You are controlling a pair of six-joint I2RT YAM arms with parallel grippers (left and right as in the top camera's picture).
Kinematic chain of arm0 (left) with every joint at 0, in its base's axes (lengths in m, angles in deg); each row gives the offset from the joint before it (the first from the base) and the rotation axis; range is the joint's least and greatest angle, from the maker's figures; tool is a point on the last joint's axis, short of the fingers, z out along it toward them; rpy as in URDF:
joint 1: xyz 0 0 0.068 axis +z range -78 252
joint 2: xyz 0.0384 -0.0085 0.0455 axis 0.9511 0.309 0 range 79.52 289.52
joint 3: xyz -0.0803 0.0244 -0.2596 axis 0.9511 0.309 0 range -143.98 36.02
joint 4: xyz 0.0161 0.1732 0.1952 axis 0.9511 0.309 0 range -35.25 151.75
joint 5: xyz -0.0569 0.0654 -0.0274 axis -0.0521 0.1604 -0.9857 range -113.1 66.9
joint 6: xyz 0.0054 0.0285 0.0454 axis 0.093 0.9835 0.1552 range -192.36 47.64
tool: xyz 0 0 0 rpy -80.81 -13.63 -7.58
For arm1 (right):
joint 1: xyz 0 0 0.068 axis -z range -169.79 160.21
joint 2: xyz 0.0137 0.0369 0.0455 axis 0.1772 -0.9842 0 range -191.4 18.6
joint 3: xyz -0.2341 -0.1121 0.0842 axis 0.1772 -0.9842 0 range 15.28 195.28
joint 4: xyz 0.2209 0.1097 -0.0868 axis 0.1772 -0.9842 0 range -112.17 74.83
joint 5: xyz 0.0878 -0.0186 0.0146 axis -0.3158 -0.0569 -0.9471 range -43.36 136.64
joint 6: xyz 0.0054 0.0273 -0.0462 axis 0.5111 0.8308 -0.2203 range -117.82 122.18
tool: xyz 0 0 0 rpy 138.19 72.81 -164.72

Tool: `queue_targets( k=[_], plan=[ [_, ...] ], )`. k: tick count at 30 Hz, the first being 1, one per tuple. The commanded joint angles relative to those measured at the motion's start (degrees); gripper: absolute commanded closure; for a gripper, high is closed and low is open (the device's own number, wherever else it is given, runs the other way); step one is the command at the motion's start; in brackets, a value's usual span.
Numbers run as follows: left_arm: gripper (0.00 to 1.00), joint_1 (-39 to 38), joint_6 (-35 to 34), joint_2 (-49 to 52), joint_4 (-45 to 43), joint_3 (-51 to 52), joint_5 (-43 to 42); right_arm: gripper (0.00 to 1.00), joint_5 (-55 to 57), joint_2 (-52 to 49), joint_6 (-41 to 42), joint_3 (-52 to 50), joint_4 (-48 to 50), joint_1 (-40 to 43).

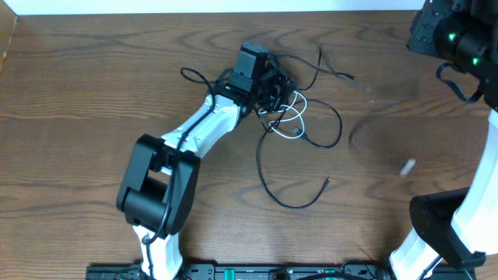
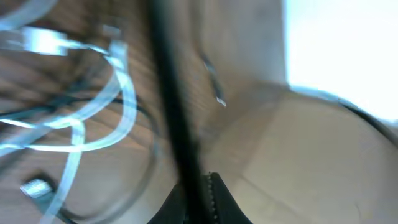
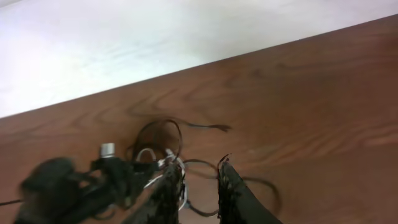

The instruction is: Untangle cables

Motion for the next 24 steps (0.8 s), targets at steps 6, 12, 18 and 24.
queue_targets(
  k=[6, 12, 18, 24],
  plan=[
    [0.93, -0.1, 5.1, -13.2, -1.6, -3.9, -8.8, 0.82, 4.2, -0.4, 0.1, 0.0, -0.2, 0.0],
    [0.93, -0.2, 1.4, -21.5, -14.4, -4.1, -8.1, 0.64, 2.0, -0.5, -0.7, -0.1, -0.2, 0.0],
    [0.93, -0.1, -1.0, -27.7, -18.1, -8.6, 0.7, 0.25, -15.5, -1.2, -19.4, -0.2, -0.2, -0.1],
    [0.93, -0.1, -0.8, -28.3, -14.3, -17.7, 3.3, 0.07, -29.6, -1.3, -28.2, -2.2, -0.2, -0.2]
  ],
)
